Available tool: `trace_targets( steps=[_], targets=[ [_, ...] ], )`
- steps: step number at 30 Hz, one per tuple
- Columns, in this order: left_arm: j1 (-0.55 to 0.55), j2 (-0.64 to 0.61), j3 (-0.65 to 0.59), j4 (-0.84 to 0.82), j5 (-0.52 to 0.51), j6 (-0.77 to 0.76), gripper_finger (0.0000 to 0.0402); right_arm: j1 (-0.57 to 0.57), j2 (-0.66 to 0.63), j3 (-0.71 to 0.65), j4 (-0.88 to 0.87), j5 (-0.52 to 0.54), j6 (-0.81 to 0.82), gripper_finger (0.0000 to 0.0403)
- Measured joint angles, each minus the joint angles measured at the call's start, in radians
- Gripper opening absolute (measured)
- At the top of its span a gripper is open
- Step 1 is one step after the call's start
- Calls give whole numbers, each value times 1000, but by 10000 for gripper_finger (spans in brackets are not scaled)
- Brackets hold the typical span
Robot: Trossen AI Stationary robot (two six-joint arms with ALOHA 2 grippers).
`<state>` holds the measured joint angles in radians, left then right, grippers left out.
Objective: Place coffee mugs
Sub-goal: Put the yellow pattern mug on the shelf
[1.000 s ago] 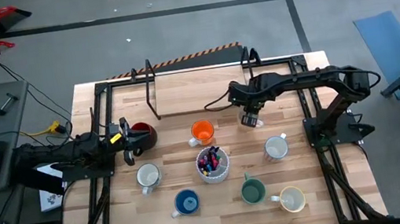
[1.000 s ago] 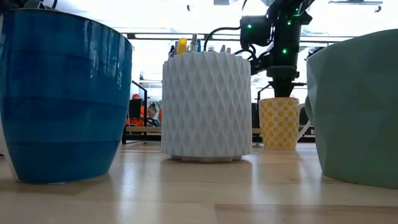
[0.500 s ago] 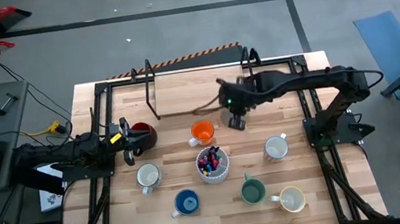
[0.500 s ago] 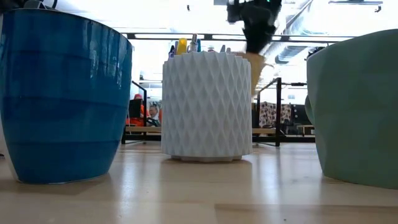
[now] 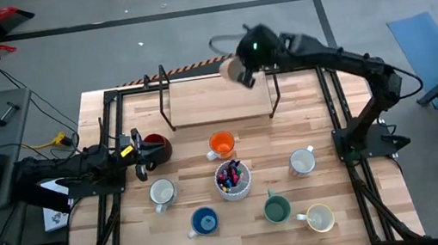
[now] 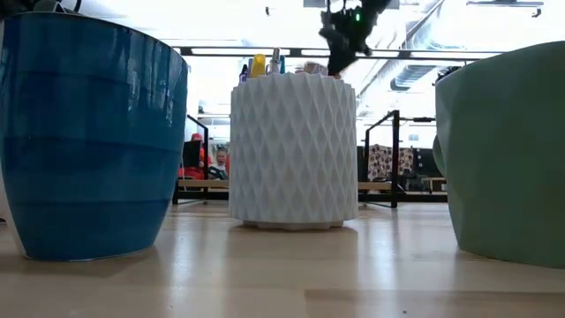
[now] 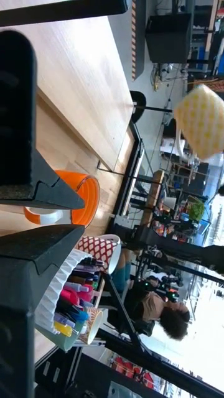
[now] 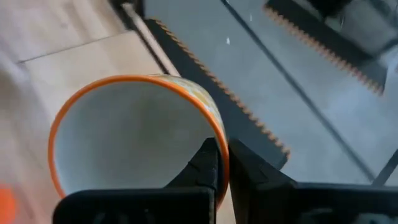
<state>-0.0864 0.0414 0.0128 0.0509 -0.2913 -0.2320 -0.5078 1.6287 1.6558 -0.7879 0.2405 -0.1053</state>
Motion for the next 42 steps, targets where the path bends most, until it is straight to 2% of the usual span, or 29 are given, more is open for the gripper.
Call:
trace_targets(
  steps=[6,14,18,25,42],
  targets=[
    [0,0,0,0,1,-1,39,-135,106,0,-2,-103,-1,0],
    [0,0,0,0,1,-1,39,-192,227,0,-43,-199,-28,0],
    [0,0,0,0,0,-1,39,-200,240,0,-94,-195,-41,0],
    [0,0,0,0,0,-1,39,-218,236,0,-115,-122,-60,0],
    [0,0,0,0,0,-1,39,-258,234,0,-167,-125,-77,0]
  ],
)
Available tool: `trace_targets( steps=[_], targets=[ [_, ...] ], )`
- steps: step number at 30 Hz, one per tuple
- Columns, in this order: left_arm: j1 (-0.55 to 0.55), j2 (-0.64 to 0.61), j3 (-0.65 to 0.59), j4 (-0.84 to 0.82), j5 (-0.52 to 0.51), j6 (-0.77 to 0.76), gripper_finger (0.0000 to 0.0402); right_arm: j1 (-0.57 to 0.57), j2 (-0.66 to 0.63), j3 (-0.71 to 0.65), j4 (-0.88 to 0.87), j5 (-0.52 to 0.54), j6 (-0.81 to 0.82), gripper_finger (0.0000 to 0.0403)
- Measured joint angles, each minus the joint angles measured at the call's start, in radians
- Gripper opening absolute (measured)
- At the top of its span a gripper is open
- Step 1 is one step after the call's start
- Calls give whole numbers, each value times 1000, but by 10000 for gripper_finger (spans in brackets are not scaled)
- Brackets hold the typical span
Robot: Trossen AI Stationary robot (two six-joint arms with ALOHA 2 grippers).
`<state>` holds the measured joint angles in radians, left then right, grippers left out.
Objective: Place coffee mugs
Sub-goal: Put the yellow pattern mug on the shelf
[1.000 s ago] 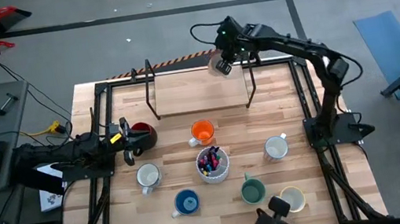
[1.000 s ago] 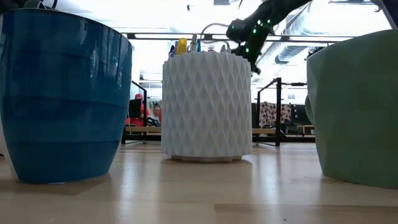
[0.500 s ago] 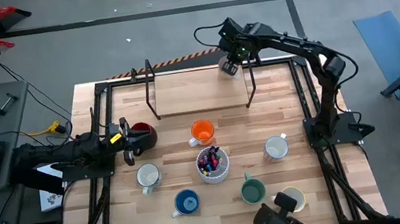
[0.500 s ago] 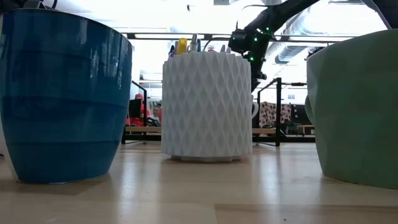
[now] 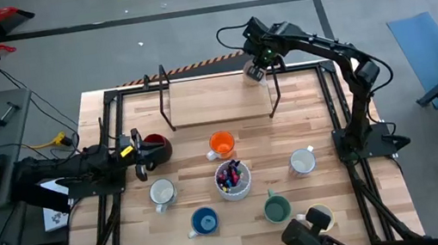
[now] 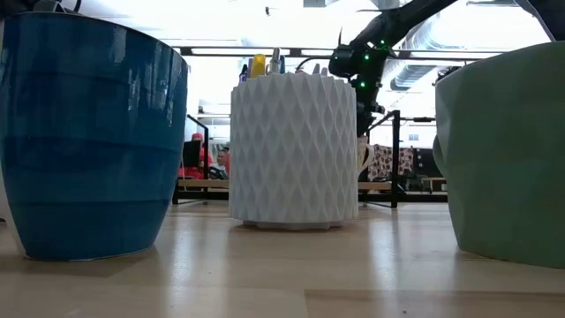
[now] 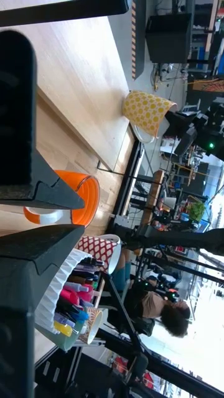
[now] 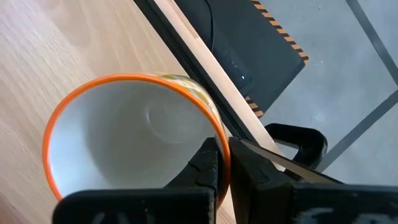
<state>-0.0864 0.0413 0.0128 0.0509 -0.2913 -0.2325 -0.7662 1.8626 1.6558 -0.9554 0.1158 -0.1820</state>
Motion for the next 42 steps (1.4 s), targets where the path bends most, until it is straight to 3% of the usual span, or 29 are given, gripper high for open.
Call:
trace_targets(
  steps=[19,31,42],
  targets=[
    [0,0,0,0,0,0,39,0,-5,2,-43,3,-5,0],
    [0,0,0,0,0,0,39,8,-5,146,-134,-14,1,0],
    [0,0,0,0,0,0,39,16,-2,50,-125,-1,19,0]
  ],
)
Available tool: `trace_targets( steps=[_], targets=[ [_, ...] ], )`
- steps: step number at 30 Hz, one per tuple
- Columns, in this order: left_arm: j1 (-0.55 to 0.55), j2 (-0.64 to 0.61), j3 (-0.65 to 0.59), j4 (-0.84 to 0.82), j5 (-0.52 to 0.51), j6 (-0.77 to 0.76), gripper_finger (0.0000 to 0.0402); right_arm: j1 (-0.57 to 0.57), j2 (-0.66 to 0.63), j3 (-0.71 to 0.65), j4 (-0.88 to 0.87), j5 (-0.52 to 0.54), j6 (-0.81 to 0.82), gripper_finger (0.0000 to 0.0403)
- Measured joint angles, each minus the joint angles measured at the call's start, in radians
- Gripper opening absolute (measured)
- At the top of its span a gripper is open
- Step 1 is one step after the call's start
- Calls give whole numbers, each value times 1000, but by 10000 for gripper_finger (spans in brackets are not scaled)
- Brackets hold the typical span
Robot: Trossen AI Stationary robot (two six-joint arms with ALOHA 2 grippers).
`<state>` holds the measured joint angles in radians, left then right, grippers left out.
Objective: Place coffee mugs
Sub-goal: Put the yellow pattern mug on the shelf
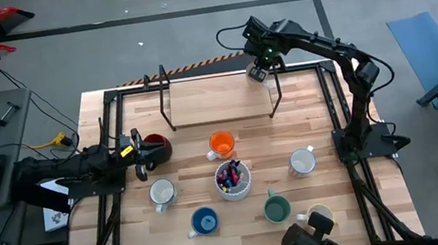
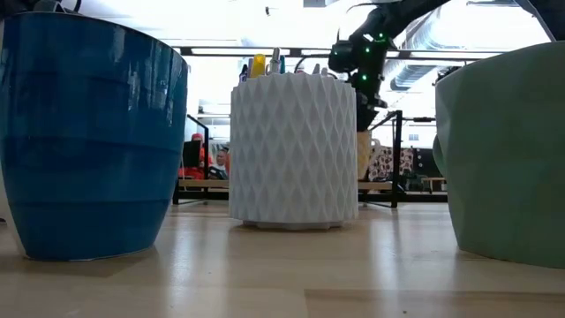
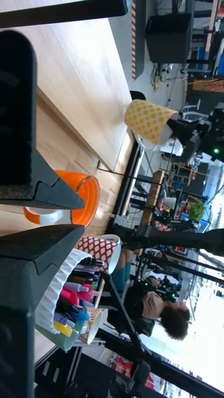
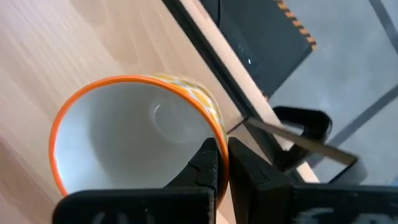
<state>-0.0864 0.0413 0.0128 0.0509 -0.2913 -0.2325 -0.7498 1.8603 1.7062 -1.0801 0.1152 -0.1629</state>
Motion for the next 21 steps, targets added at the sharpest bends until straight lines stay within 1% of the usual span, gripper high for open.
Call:
trace_targets(
  steps=[4,13,21],
  targets=[
    [0,0,0,0,0,0,39,0,0,-5,28,38,1,0],
    [0,0,0,0,0,0,39,-3,0,-5,22,-4,4,0],
    [0,0,0,0,0,0,39,-2,0,-5,22,-11,8,0]
  ],
)
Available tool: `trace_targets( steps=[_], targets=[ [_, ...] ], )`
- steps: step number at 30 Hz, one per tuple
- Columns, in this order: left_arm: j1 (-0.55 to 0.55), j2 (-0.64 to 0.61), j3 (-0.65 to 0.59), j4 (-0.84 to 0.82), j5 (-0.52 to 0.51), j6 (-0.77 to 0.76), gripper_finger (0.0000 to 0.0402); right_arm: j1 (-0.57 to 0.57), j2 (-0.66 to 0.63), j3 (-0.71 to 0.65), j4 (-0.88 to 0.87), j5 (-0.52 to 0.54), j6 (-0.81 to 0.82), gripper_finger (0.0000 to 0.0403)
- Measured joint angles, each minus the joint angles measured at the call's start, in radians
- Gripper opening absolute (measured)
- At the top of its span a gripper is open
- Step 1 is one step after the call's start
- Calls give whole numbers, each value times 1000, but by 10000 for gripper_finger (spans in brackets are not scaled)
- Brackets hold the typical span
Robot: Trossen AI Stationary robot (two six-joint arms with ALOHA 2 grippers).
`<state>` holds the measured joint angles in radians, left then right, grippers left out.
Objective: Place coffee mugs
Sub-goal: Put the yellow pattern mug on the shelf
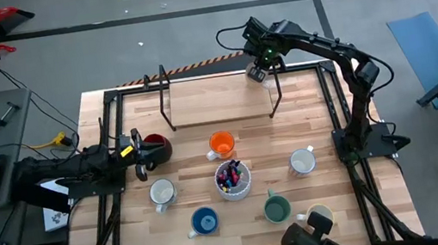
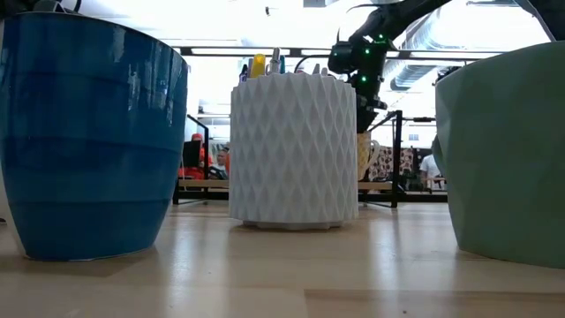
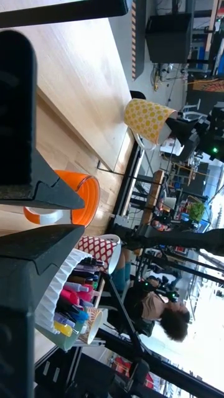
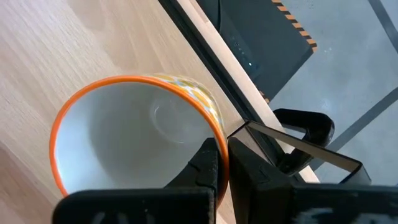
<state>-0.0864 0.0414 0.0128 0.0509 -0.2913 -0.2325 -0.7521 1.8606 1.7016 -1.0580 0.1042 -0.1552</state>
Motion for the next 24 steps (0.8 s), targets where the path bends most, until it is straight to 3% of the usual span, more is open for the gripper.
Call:
trace_targets(
  steps=[24],
  targets=[
    [0,0,0,0,0,0,39,0,8,0,-4,-8,-3,0]
  ],
)
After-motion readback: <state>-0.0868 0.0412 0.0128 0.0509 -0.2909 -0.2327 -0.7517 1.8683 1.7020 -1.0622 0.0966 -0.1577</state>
